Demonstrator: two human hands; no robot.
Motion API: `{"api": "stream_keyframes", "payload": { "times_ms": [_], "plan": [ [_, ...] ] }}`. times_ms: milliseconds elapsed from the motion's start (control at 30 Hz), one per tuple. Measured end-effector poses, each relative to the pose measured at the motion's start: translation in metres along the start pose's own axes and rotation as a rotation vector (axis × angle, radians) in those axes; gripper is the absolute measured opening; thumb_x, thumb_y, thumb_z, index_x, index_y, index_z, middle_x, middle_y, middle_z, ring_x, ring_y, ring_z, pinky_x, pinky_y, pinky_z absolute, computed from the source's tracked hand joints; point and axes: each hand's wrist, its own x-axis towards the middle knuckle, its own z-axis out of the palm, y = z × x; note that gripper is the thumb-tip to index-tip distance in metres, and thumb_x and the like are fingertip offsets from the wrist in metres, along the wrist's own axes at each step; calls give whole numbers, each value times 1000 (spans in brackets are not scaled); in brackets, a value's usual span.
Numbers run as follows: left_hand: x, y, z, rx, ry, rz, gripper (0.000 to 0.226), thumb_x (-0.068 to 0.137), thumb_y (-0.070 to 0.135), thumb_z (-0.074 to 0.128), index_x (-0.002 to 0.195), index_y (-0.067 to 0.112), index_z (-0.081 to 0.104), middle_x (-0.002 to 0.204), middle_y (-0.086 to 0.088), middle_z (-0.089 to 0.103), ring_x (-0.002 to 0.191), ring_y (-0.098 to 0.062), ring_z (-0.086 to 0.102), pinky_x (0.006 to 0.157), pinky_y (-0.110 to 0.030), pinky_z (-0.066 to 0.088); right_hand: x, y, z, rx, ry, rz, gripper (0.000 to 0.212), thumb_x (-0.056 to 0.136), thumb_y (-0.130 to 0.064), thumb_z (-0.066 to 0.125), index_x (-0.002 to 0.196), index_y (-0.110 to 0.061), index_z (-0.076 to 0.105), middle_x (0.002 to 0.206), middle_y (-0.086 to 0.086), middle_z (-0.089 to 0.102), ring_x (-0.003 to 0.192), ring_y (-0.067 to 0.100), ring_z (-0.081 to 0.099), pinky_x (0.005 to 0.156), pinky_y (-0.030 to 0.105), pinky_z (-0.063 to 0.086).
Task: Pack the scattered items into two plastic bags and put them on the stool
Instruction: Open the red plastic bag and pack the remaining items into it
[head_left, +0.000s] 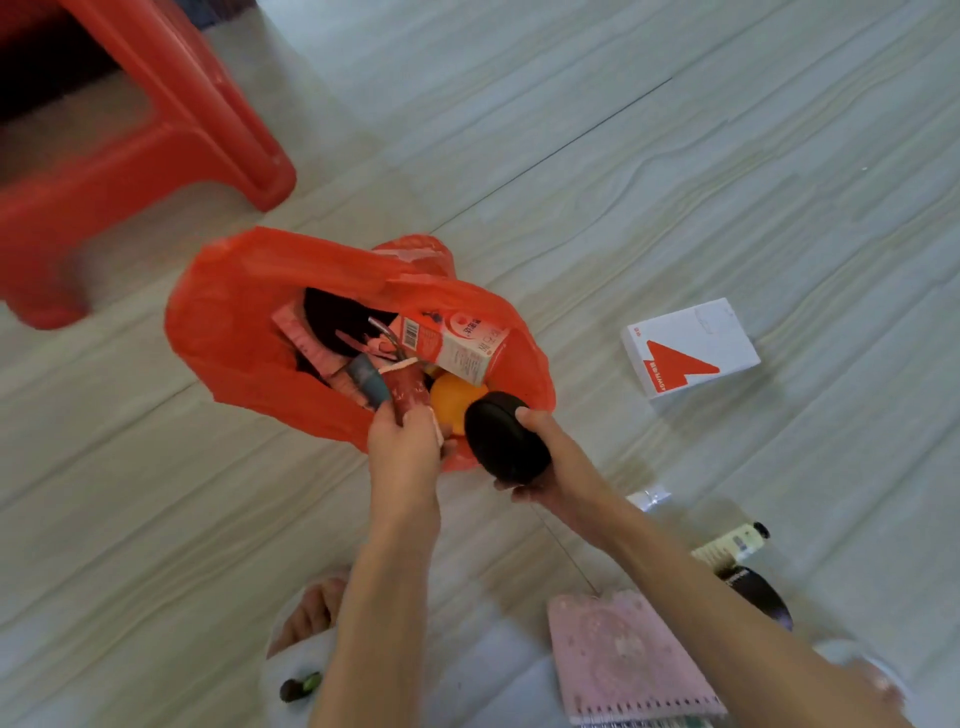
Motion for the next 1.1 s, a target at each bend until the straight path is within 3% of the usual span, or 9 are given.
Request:
{"api": "stream_keyframes", "payload": {
  "times_ms": [133, 233, 333, 500, 633, 700, 800, 933, 1100],
  "plan": [
    [25, 17, -8, 203, 104, 182, 32, 78, 20, 41, 105, 12, 57, 96, -12, 62, 89, -30, 60, 83, -42, 52, 16, -11, 48, 59, -46, -37, 47, 78, -51, 55, 116, -25, 58, 87, 5, 67, 62, 17, 61, 48, 24, 43],
    [28, 23, -15, 297, 194, 265, 37, 82, 14, 42, 116, 13, 58, 109, -15, 63, 104, -33, 56, 93, -47, 46, 30, -17, 73, 122, 3, -85, 19, 89, -42, 54, 105, -35, 61, 98, -2, 69, 88, 17, 66, 67, 34, 53],
    [26, 23, -21, 353, 254, 381, 31, 91, 10, 44, 119, 3, 55, 116, -17, 59, 112, -32, 51, 95, -41, 43, 39, -20, 91, 151, -53, -68, 32, 89, -43, 55, 114, -25, 63, 111, 3, 69, 101, 16, 65, 81, 35, 56],
    [29, 24, -31, 343, 221, 386, 35, 91, 6, 44, 125, 11, 53, 122, -7, 57, 113, -17, 53, 86, -23, 43, 43, -23, 114, 273, -130, -29, 33, 96, -24, 47, 121, -4, 57, 105, 10, 67, 85, 14, 67, 64, 20, 54],
    [26, 26, -29, 353, 108, 383, 38, 93, 8, 42, 129, 17, 52, 122, -4, 61, 115, -18, 54, 98, -31, 43, 41, -18, 103, 316, -98, -45, 29, 99, -15, 39, 121, -4, 53, 117, 16, 63, 97, 17, 65, 83, 25, 54],
    [23, 25, -26, 347, 87, 396, 35, 94, 7, 42, 126, 13, 54, 122, -3, 61, 114, -15, 54, 93, -24, 42, 38, -14, 89, 247, 6, -63, 25, 97, -14, 43, 117, -6, 55, 122, 18, 60, 106, 21, 62, 93, 32, 51],
    [12, 16, -18, 295, 64, 454, 28, 93, 7, 43, 113, 15, 60, 109, -2, 65, 103, -13, 60, 85, -21, 44, 23, -12, 61, 98, 165, -81, 26, 94, -15, 49, 115, -3, 58, 109, 16, 66, 93, 22, 66, 84, 33, 54],
    [-6, -19, 2, 362, 8, 516, 22, 91, 9, 48, 105, 18, 62, 101, 0, 66, 94, -13, 60, 81, -25, 46, -5, -4, 10, -131, 297, -176, 18, 94, -18, 50, 84, -14, 65, 86, 11, 71, 72, 15, 68, 69, 26, 55],
    [-16, -79, 29, 677, -216, 610, 24, 86, 3, 54, 107, 10, 63, 103, -6, 63, 96, -24, 58, 82, -31, 44, -35, 18, -83, -757, 527, -237, 17, 90, -16, 54, 102, -12, 67, 95, 1, 67, 88, 12, 59, 82, 20, 43]
  ]
}}
